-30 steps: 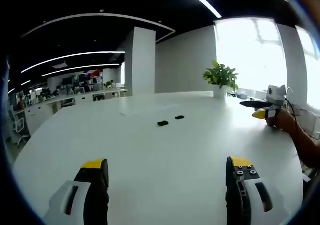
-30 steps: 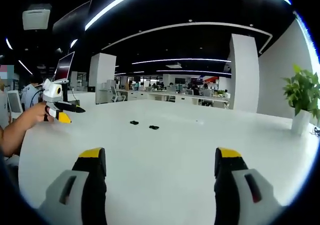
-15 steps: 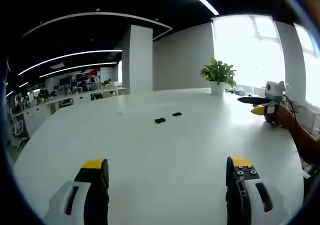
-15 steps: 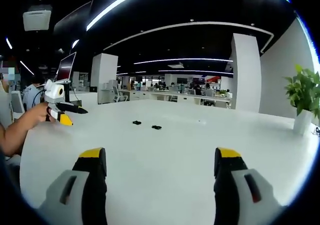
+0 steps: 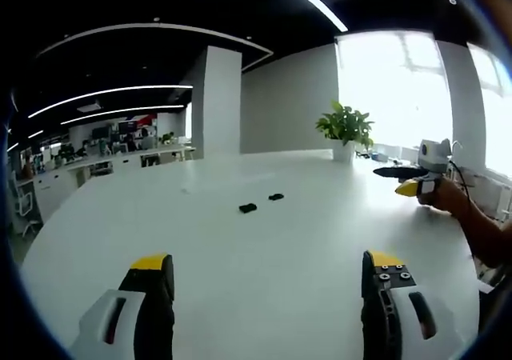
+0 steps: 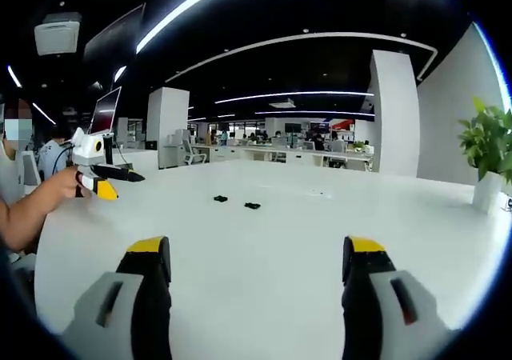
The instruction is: Snap the two parts of the plastic buckle together until the buckle closes and remains connected.
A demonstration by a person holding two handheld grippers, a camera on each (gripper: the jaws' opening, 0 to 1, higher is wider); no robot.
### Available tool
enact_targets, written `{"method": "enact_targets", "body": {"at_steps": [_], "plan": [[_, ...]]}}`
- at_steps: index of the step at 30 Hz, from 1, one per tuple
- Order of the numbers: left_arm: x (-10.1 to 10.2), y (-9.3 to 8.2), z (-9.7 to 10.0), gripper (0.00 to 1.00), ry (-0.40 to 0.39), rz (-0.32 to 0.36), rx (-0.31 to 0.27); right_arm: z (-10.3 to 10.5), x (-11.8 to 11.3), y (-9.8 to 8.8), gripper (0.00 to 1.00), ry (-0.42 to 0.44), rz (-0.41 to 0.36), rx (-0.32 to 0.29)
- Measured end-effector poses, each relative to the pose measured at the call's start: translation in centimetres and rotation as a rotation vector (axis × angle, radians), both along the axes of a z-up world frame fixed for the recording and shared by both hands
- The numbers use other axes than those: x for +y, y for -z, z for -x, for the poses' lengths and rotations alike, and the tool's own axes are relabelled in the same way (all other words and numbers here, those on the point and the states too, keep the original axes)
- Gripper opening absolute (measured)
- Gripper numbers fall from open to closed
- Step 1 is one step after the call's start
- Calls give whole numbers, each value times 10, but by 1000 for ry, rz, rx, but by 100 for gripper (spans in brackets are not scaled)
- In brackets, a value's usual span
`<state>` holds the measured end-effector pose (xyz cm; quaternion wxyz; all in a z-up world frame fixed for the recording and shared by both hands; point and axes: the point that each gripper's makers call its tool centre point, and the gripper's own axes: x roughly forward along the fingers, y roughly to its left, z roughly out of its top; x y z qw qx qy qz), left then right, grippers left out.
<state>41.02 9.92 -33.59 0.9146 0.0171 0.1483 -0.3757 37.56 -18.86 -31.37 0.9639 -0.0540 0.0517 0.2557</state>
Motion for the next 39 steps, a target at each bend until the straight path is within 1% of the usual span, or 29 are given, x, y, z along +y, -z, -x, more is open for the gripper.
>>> {"method": "enact_targets", "body": {"at_steps": [5,9,13,19,22,23,24,25,27,31,35,39], "plan": [[-5,-9,-8,99,-3,-11,-6,-6,-1,-4,89,6,0,1],[-8,-18,-14,99,2,-14,-17,-9,0,-7,89,4,17,3],[-12,-21,-18,99,5,-15,-19,-12,-2,-10,89,5,21,5],[-17,-24,-25,99,8,-17,-21,-21,-2,-12,88,8,26,6],[-20,-22,-29,99,13,-17,-13,-26,-1,-12,88,5,29,11],[-22,-22,-30,99,18,-2,-8,-26,1,-12,88,4,31,12],[-25,-24,-30,99,26,32,0,-26,1,-12,88,4,33,13],[-26,-24,-30,99,33,44,9,-28,1,-11,88,6,33,14],[-26,-22,-33,99,31,38,11,-30,2,-10,87,4,33,18],[-25,-15,-39,98,18,-9,0,-32,4,-9,87,2,42,25],[-25,-5,-41,98,20,-20,24,-39,3,-3,86,3,46,42],[-22,-3,-46,98,5,-32,22,-43,2,0,86,7,57,53]]}}
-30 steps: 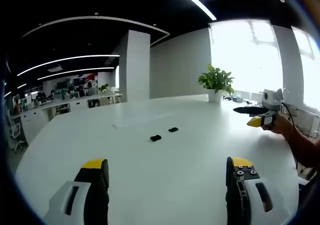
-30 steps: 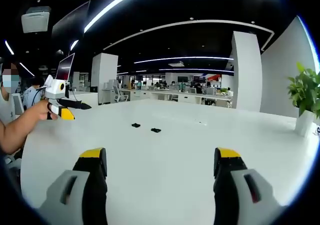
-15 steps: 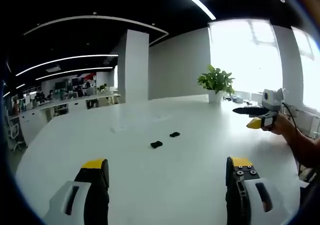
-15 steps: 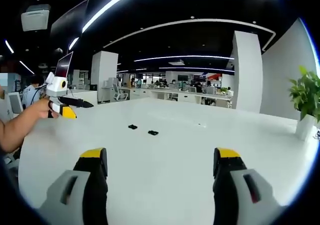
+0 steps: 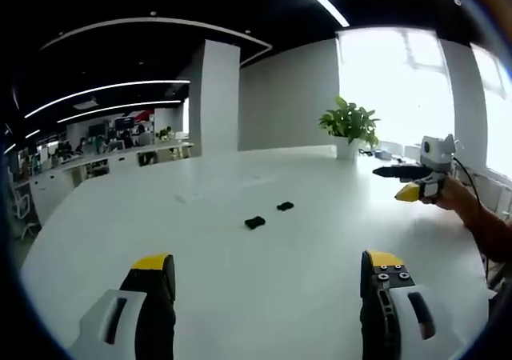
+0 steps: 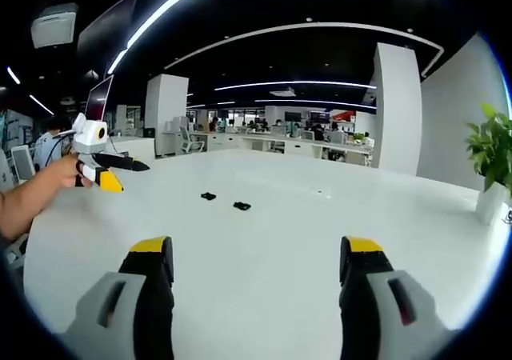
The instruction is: Snap the two parts of the plastic buckle together until the buckle closes and remains connected.
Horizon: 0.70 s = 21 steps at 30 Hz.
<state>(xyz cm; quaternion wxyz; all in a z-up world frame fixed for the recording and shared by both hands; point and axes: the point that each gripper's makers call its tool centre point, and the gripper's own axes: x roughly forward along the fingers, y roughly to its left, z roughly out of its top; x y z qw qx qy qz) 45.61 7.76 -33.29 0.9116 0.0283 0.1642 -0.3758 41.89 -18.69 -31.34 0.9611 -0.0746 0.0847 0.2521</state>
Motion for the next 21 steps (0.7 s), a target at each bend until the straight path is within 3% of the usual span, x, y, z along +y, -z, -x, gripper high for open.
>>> {"method": "enact_targets", "body": {"at_steps": [8,21], "plan": [[-2,-3,-8,93,14,-3,-11,-8,1,-2,85,-4,9,1],[-10,-5,-19,96,13,-14,7,-15,1,-3,84,-8,15,5]]}}
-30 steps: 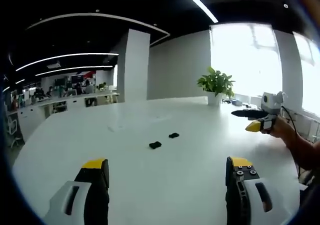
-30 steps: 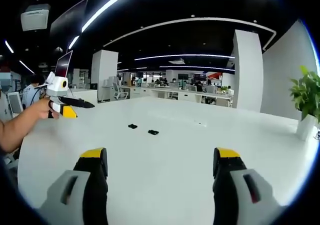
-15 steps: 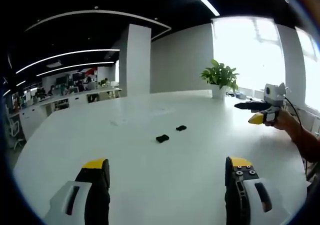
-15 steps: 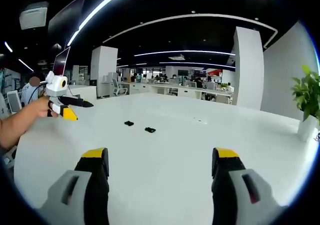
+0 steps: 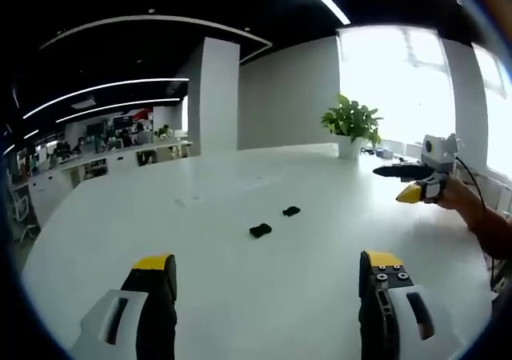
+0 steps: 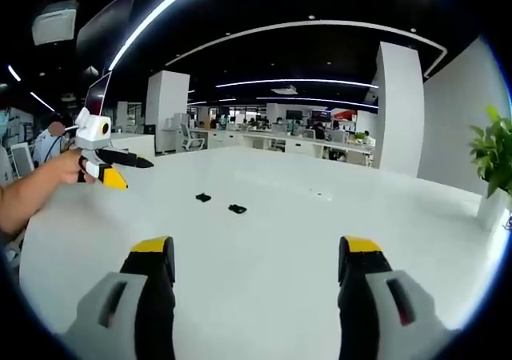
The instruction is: Snap the two parts of the plastic buckle together until the buckle closes and remains connected.
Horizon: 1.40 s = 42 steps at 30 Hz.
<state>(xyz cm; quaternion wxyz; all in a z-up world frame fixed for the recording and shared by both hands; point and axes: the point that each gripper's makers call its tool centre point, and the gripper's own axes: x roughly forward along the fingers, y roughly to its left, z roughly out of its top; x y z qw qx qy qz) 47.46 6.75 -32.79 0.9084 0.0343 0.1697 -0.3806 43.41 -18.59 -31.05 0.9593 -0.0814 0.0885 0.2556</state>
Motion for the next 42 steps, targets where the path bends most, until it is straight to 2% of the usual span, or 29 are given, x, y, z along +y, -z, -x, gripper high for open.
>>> {"method": "enact_targets", "body": {"at_steps": [13,17,29,35,42], "plan": [[-2,2,-8,96,-2,-9,17,-6,6,5,83,-14,8,20],[-4,-3,-12,96,-2,-4,13,-13,7,3,87,-10,19,16],[-6,1,-20,93,-11,-26,29,-21,13,8,84,-42,34,37],[-7,0,-25,97,-10,-26,12,-27,11,6,83,-40,35,30],[-10,3,-27,93,-9,-83,-14,-32,13,5,82,-45,42,30]]}}
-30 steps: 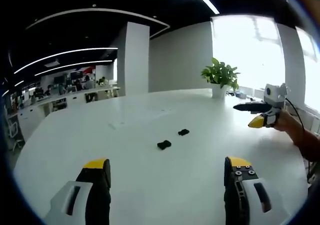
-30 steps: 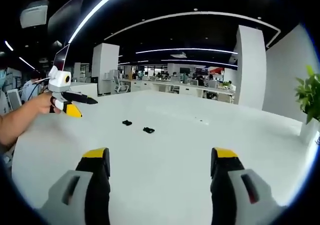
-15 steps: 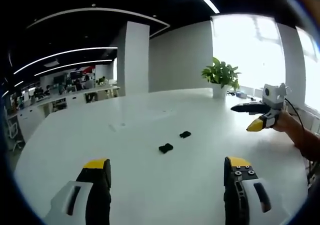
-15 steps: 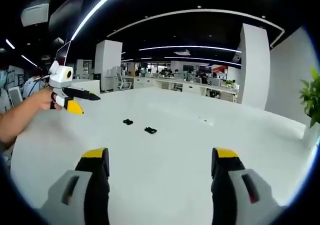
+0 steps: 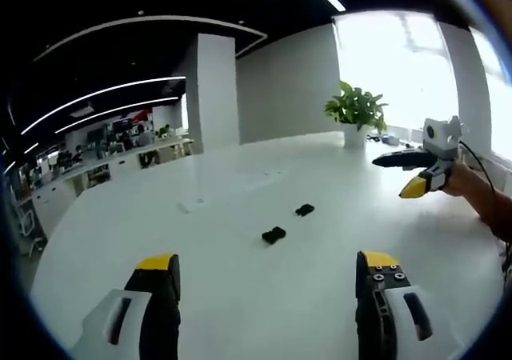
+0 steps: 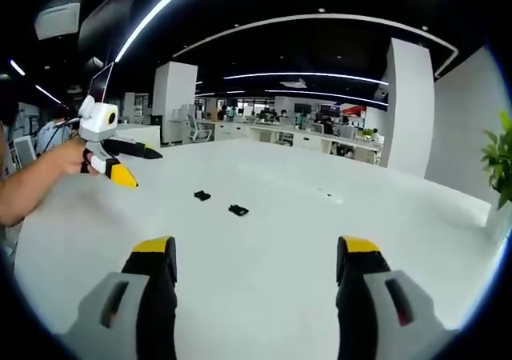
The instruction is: Snap the two parts of the plastic buckle together until the buckle closes and remains connected.
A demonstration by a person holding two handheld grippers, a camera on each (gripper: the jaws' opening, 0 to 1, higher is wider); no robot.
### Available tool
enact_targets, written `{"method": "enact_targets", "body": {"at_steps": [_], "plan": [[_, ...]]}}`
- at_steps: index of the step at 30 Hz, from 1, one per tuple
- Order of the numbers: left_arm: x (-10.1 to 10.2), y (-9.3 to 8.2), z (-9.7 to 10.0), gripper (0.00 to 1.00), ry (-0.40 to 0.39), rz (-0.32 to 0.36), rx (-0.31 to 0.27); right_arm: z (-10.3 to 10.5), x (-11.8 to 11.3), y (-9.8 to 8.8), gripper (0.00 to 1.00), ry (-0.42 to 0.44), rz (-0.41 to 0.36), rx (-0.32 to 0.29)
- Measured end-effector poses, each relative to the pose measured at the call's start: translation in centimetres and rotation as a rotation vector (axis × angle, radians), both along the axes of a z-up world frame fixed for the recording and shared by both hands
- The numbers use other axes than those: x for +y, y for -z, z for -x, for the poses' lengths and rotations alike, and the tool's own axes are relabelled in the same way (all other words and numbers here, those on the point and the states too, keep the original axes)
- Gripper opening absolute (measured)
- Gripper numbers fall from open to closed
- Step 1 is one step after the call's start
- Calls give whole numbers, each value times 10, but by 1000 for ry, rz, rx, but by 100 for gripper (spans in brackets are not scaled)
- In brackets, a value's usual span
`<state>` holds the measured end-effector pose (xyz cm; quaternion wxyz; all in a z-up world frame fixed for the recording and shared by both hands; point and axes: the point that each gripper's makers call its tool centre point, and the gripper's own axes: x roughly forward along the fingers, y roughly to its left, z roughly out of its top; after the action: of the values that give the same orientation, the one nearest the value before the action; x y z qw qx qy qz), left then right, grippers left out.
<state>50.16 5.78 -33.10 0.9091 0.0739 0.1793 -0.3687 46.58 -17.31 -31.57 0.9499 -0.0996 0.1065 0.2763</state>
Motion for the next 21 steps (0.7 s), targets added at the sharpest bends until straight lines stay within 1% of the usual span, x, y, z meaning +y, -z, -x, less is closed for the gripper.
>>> {"method": "enact_targets", "body": {"at_steps": [4,7,10,15,17,19,21], "plan": [[-3,-3,-2,93,2,17,1,-1,3,0,82,-4,2,0],[-4,-2,-3,93,2,14,4,-2,3,0,82,-5,3,1],[-6,2,-5,93,6,24,23,-4,2,2,81,-5,5,5],[-8,4,-3,93,10,6,23,-8,0,-1,81,3,12,2],[-8,4,-4,93,11,10,28,-10,1,-2,80,0,13,2],[-8,2,-6,93,15,37,35,-11,3,-2,80,-3,20,1],[-7,2,-7,92,11,43,40,-13,5,-1,80,-8,22,5]]}}
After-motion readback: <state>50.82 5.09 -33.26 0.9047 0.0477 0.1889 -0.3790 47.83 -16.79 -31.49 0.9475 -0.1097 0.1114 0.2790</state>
